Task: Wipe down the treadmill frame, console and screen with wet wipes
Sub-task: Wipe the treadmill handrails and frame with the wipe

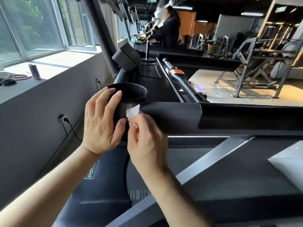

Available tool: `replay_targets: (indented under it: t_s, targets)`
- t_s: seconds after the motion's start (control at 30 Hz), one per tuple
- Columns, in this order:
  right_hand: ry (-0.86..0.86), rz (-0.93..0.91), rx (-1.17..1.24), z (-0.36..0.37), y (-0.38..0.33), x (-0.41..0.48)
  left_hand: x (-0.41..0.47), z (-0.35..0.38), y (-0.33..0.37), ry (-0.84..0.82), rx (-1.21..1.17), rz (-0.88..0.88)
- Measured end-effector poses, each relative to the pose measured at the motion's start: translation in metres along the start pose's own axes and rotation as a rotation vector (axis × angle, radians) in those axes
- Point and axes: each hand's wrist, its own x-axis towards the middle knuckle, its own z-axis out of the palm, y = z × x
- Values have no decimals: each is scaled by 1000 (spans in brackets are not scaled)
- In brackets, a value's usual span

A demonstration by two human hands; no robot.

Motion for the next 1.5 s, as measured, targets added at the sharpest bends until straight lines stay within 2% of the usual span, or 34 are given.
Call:
replay_targets:
  t_s: [0.13, 0.27, 0.37, 0.53, 0.67, 0.8, 0.87, 1.03, 1.17, 1.23, 1.37, 1.5]
  targets:
    - [2, -6, -24, -27, 34, -4, -1, -6, -5, -24, 33, 41]
    - [182, 216, -147, -69, 82, -6, 0, 2, 2, 18, -31, -9]
    - [216, 304, -164, -74, 86, -8, 2, 10, 10, 66, -79, -58]
    - [109, 244, 6, -30, 45, -10, 2, 10, 11, 64, -81, -68]
    - [-77, 84, 78, 9, 3, -16, 1, 9, 9, 69, -61, -57]
    - [-158, 18, 88, -2, 12, -16, -1, 7, 7, 43, -23, -26]
    - [-124, 63, 54, -24, 34, -18, -1, 4, 5, 31, -10, -15]
    - [140, 339, -162, -80, 95, -19, 1, 10, 11, 77, -35, -40]
    - [245, 473, -114, -69, 86, -21, 2, 13, 15, 89, -63, -59]
    - [211, 420, -33, -46, 64, -24, 2, 12, 13, 86, -65, -55]
    - [23, 234, 109, -8, 27, -27, 2, 11, 13, 82, -64, -61]
    - [-159, 15, 88, 7, 10, -26, 1, 11, 12, 80, -47, -67]
